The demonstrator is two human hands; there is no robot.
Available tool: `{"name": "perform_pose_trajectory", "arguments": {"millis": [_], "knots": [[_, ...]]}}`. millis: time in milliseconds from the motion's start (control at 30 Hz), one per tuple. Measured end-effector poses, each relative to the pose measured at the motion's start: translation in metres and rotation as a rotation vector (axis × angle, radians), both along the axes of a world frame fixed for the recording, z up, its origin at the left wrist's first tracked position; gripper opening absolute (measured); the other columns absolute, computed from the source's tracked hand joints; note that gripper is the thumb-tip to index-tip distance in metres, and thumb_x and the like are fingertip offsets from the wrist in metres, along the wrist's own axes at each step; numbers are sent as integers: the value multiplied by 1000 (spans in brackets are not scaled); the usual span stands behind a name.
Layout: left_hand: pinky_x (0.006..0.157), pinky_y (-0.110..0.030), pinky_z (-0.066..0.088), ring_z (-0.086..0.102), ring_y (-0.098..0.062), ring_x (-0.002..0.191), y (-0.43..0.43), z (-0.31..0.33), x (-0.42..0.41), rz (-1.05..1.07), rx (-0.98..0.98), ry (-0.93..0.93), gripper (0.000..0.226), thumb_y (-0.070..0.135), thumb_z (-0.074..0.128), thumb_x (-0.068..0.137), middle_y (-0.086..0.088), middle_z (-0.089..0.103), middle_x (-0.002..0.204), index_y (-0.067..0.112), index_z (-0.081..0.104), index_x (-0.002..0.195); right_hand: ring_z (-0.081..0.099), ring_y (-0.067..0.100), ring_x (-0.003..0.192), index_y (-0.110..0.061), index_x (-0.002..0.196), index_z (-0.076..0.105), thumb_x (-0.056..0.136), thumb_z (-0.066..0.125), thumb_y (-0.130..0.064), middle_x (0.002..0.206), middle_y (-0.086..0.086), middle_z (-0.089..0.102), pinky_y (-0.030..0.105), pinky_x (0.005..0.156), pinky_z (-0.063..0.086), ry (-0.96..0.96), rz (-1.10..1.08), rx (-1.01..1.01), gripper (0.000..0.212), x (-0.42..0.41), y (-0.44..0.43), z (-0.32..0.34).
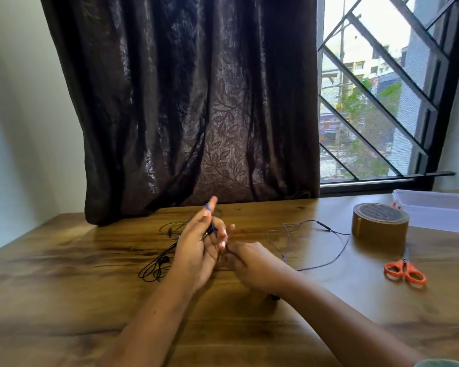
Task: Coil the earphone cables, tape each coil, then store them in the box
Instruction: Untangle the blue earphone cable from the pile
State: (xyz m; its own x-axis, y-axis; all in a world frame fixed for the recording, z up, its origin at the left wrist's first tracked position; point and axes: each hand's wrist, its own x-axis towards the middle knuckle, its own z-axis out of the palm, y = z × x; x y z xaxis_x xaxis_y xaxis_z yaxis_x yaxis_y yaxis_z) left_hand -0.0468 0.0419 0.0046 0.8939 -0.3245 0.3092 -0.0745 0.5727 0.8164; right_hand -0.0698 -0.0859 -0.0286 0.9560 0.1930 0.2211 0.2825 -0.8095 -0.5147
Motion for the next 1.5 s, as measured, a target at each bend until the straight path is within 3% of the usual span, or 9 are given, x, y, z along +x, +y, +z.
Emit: {"name": "perform_pose_trajectory", "arguments": {"millis": [167, 333, 500, 600, 900, 1000, 1133, 1300, 1500], "knots": [[88, -11, 41, 62, 1, 93, 14, -15, 29, 423, 420, -266, 41, 13, 30, 103, 5, 66, 60, 1, 34, 142, 57, 20, 80, -29, 87, 53, 98, 41, -37, 87, -3, 58, 35, 72, 50, 25, 79, -141, 19, -3, 3, 7], [80, -13, 42, 64, -12, 84, 15, -21, 30, 286, 825, -347, 34, 9, 38, 100, 9, 66, 75, 26, 49, 127, 62, 14, 80, -31, 83, 61, 91, 45, -47, 82, -11, 65, 38, 73, 51, -297, -23, -58, 24, -3, -24, 22], [63, -26, 47, 49, -12, 49, -2, -12, -3, -189, 664, -216, 36, 7, 31, 100, -1, 48, 53, 7, 56, 126, 61, 8, 75, -30, 87, 63, 87, 53, -48, 79, -14, 64, 35, 65, 50, -579, -242, 137, 20, -1, -50, 22], [94, -32, 46, 37, -11, 40, -4, -9, -8, -322, 459, -109, 39, 6, 29, 98, 2, 33, 45, 3, 57, 125, 60, 10, 76, -28, 86, 65, 90, 57, -42, 80, -14, 63, 34, 66, 49, -583, -322, 183, 16, 3, -55, 17], [69, -22, 58, 53, -9, 44, -1, 2, -6, -97, -28, -1, 40, 12, 27, 101, -6, 74, 93, 21, 41, 137, 64, 32, 94, -25, 101, 58, 95, 42, -35, 103, 6, 69, 38, 74, 52, -197, -37, -130, 20, -2, -8, -2], [69, -20, 56, 69, -13, 68, 10, -2, 11, 109, 33, -75, 46, 14, 24, 103, -1, 73, 102, 23, 23, 148, 63, 32, 93, -26, 105, 55, 99, 38, -42, 103, 7, 68, 36, 71, 48, -151, 84, -265, 25, -9, 6, 2], [71, -11, 48, 67, -4, 67, 18, -10, 21, 282, 525, -316, 50, 11, 28, 103, 5, 69, 98, 28, 14, 148, 64, 27, 92, -31, 110, 55, 98, 37, -47, 101, 0, 69, 34, 71, 48, -322, 25, -348, 27, -10, -6, 12], [69, -27, 48, 58, -13, 50, 12, -17, 12, -30, 879, -306, 39, 9, 30, 102, 0, 55, 56, 10, 39, 140, 64, 16, 81, -30, 93, 61, 88, 27, -61, 89, -9, 66, 31, 63, 46, -553, -152, -207, 46, -4, -42, 18], [80, -37, 49, 28, -9, 32, -2, -9, -10, -329, 462, -84, 39, 14, 30, 99, 2, 29, 43, 4, 66, 109, 62, 18, 76, -27, 86, 59, 96, 44, -46, 84, -9, 63, 30, 57, 39, -592, -318, -77, 26, -2, -55, 16]]}}
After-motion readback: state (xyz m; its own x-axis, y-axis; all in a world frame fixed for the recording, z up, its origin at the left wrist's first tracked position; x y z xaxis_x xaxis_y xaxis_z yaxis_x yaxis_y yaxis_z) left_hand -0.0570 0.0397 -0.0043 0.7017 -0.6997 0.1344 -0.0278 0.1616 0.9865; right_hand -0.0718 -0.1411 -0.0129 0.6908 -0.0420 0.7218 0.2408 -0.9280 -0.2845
